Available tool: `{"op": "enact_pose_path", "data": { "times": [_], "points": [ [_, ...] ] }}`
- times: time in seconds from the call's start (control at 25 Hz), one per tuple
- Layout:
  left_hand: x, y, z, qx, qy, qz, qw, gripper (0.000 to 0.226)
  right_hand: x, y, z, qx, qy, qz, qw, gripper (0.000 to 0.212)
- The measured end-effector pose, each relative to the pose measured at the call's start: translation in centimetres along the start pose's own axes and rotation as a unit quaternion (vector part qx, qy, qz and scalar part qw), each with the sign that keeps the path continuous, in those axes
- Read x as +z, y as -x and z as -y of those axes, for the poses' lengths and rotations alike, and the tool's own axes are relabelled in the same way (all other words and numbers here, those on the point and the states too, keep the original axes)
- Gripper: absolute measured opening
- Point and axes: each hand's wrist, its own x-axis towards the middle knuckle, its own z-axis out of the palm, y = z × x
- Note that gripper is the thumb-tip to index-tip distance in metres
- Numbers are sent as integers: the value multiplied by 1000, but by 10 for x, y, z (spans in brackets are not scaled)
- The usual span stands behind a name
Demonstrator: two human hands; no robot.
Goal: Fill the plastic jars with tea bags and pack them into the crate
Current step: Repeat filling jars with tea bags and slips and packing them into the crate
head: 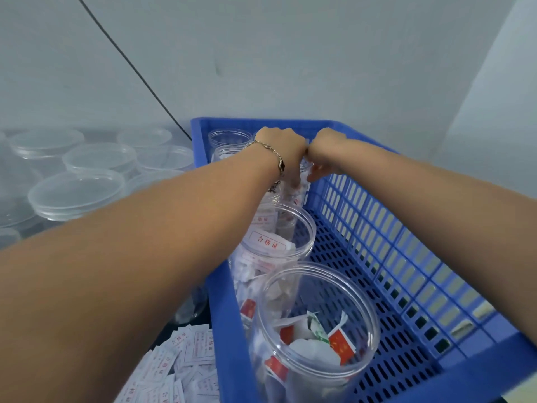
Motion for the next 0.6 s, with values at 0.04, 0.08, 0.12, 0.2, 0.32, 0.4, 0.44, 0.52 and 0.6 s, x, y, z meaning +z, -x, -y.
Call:
{"op": "enact_pose_path", "data": {
  "times": [0.04, 0.08, 0.12, 0.2, 0.32, 0.4, 0.44, 0.52, 0.6],
  "points": [
    [-1, 1, 1, -3, 5, 2, 1000, 51, 1, 4, 2, -3, 27, -2, 1000, 27],
    [-2, 1, 1, -5, 7, 2, 1000, 52, 2, 8, 3, -5, 21, 2, 1000, 26],
    [-2, 2, 1, -6, 8, 1, 1000, 51, 3, 10, 5, -11, 34, 14, 999, 23],
    [-1, 2, 1, -9, 13, -6, 1000, 49, 4, 14, 7, 4, 90, 30, 995, 18],
    [0, 0, 2, -16, 25, -11, 999, 45, 6, 14, 6, 47, 89, 21, 995, 25],
    [1, -1, 2, -19, 33, -1, 999, 42, 6, 16, 5, 40, 104, 15, 994, 21],
    [1, -1, 2, -20, 33, 6, 999, 43, 5, 16, 7, 16, 146, 9, 989, 17],
    [1, -1, 3, -22, 28, 15, 999, 47, 6, 20, 8, 3, 184, -17, 983, 22],
    [0, 0, 4, -25, 26, 16, 999, 48, 7, 19, 7, -12, 163, -18, 986, 23]
  ]
}}
